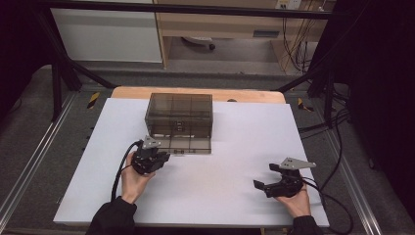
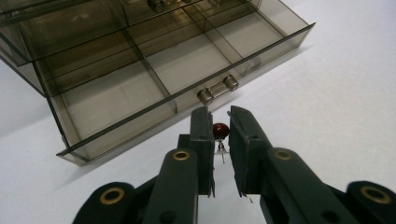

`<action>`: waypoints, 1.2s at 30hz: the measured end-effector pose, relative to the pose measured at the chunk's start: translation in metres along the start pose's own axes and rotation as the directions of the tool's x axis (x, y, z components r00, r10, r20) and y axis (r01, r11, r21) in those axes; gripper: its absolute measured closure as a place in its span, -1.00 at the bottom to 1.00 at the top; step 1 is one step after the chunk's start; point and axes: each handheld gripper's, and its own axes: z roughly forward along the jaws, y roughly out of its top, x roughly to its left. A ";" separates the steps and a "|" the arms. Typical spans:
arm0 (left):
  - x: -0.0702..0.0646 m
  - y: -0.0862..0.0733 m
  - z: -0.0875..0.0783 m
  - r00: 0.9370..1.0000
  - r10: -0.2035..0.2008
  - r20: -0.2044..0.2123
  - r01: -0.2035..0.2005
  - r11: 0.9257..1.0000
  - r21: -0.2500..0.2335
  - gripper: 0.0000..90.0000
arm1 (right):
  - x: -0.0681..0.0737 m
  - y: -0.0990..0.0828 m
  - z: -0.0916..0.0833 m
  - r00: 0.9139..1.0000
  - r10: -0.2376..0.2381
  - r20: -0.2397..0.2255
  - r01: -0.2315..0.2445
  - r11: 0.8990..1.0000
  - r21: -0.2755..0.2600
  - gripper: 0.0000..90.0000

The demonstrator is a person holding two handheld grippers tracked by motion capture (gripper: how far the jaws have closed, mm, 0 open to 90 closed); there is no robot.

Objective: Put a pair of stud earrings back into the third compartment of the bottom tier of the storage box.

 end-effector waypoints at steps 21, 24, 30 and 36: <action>-0.024 0.021 0.003 0.997 0.050 0.050 -0.050 0.999 -0.007 0.77 | 0.000 0.000 -0.001 1.000 -0.002 -0.001 0.002 1.000 -0.003 -0.98; -0.026 0.025 0.007 0.997 0.052 0.056 -0.051 0.999 -0.004 0.77 | 0.000 0.000 0.000 1.000 -0.002 0.001 0.002 1.000 -0.001 -0.98; -0.031 0.033 0.013 0.996 0.055 0.065 -0.055 0.998 -0.004 0.77 | 0.000 0.000 0.000 1.000 0.000 0.001 0.000 1.000 0.000 -0.98; -0.034 0.042 0.019 0.996 0.059 0.070 -0.060 0.998 0.004 0.77 | 0.000 0.000 0.000 1.000 -0.002 0.001 0.002 1.000 0.000 -0.98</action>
